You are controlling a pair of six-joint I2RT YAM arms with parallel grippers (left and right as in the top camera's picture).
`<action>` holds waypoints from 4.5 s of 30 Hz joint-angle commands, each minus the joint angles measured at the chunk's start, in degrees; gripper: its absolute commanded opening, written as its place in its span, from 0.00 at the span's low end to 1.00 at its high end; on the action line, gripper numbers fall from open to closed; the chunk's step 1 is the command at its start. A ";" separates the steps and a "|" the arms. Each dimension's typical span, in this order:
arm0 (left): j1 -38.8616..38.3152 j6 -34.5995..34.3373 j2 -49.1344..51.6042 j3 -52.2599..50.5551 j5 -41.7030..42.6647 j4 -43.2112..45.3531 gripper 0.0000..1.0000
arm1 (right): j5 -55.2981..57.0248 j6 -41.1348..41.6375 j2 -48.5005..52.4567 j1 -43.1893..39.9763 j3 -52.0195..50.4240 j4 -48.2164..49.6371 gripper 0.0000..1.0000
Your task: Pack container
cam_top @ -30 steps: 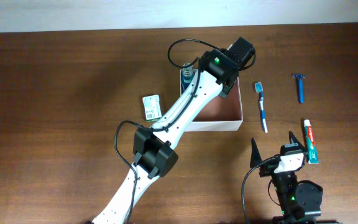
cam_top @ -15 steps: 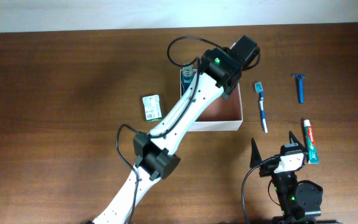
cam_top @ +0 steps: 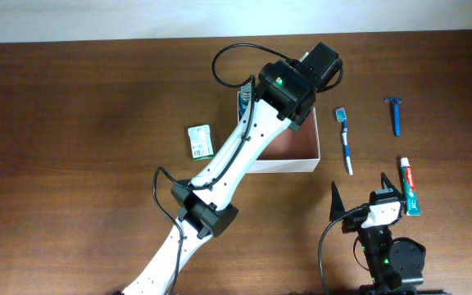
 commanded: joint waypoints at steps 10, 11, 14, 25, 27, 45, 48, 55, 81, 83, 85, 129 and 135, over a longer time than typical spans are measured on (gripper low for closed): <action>3.04 -3.34 -0.44 -3.26 -0.59 -0.15 0.01 | 0.68 0.28 -0.42 -0.15 -0.26 -0.31 0.98; 3.32 -3.48 -0.44 -3.54 -0.57 -0.15 0.01 | 0.68 0.28 -0.42 -0.15 -0.26 -0.31 0.98; 3.78 -3.69 -0.44 -4.44 -0.50 -0.15 0.00 | 0.68 0.28 -0.42 -0.15 -0.26 -0.33 0.99; 3.78 -3.69 -0.44 -5.01 0.70 0.31 0.01 | 0.68 0.28 -0.42 -0.15 -0.26 -0.31 0.98; 3.78 -3.69 -0.44 -5.01 0.94 0.61 0.01 | 0.68 0.28 -0.42 -0.15 -0.26 -0.33 0.98; 3.63 -3.69 -0.44 -5.01 4.15 5.14 0.01 | 0.68 0.28 -0.42 -0.15 -0.26 -0.31 0.98; 3.63 -3.69 -0.46 -4.76 4.15 8.02 0.04 | 0.68 0.28 -0.42 -0.15 -0.26 -0.33 0.99; 3.69 -3.67 -2.62 -2.32 4.13 14.62 0.07 | 0.68 0.28 -0.42 -0.15 -0.26 -0.33 0.99; 33.55 -15.76 -17.57 -2.25 7.58 -0.15 0.99 | 0.68 0.28 -0.44 -0.15 -0.26 -0.31 0.98; 34.49 -15.76 -17.46 -2.62 8.04 -0.13 0.99 | 0.68 0.28 -0.42 -0.15 -0.26 -0.33 0.98; 35.28 -15.76 -17.46 -3.13 8.00 -0.15 0.99 | 0.68 0.28 -0.42 -0.15 -0.26 -0.33 0.98; 40.65 -15.04 -17.38 -40.89 17.09 4.98 0.99 | 3.06 12.35 -0.15 -0.11 -0.26 -0.11 0.98; 38.77 -13.53 -17.38 -40.92 17.05 4.28 0.99 | 10.58 12.35 -0.11 -1.40 0.61 -2.12 0.99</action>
